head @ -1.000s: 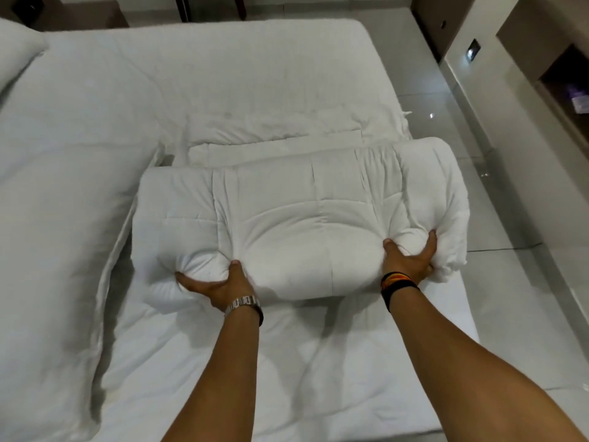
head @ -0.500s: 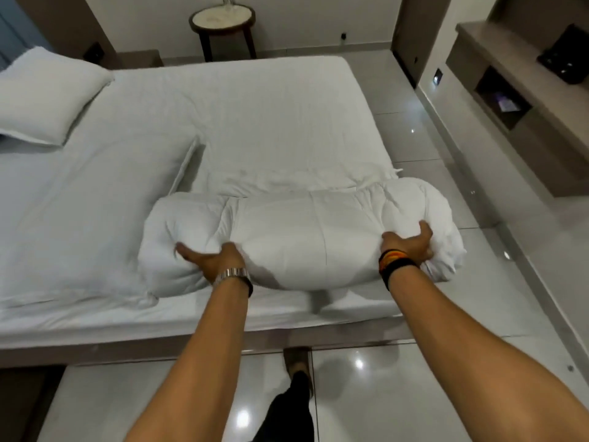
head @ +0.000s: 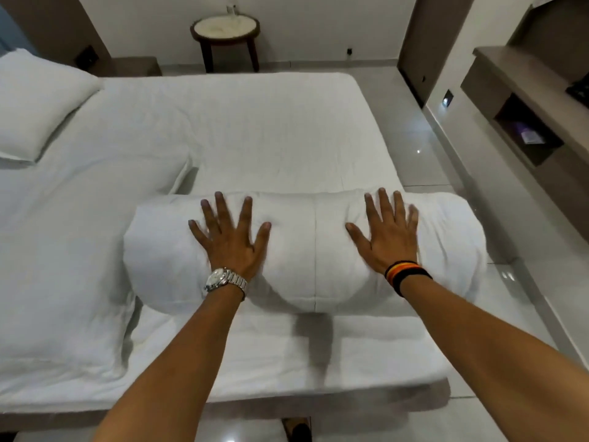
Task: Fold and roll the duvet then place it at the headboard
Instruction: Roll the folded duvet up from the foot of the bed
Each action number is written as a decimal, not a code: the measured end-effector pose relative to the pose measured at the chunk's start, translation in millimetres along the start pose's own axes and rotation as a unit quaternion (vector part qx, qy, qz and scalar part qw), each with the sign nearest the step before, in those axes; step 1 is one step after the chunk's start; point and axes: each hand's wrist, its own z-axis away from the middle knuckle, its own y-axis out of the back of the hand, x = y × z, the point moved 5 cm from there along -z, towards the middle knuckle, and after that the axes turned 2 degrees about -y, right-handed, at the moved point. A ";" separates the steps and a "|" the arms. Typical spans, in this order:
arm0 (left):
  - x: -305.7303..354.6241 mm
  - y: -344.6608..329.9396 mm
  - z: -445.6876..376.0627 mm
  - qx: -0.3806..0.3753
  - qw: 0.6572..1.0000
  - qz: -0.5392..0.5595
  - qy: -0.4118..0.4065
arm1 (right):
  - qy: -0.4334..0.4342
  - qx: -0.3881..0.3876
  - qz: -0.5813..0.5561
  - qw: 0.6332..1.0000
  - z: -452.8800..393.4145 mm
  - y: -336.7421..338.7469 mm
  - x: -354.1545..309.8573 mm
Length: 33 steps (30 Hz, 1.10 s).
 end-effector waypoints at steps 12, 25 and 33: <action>-12.5 -224.3 -79.8 -0.098 0.994 -0.055 -0.019 | -0.024 -0.159 0.006 0.987 -101.9 -220.6 11.0; -65.5 -123.9 -82.6 -0.066 0.992 -0.093 0.054 | 0.085 -0.190 -0.015 0.978 -118.9 -163.3 -17.7; -50.6 -132.8 -58.4 -0.229 0.953 -0.122 0.159 | 0.141 -0.229 0.003 0.963 -96.2 -147.4 63.7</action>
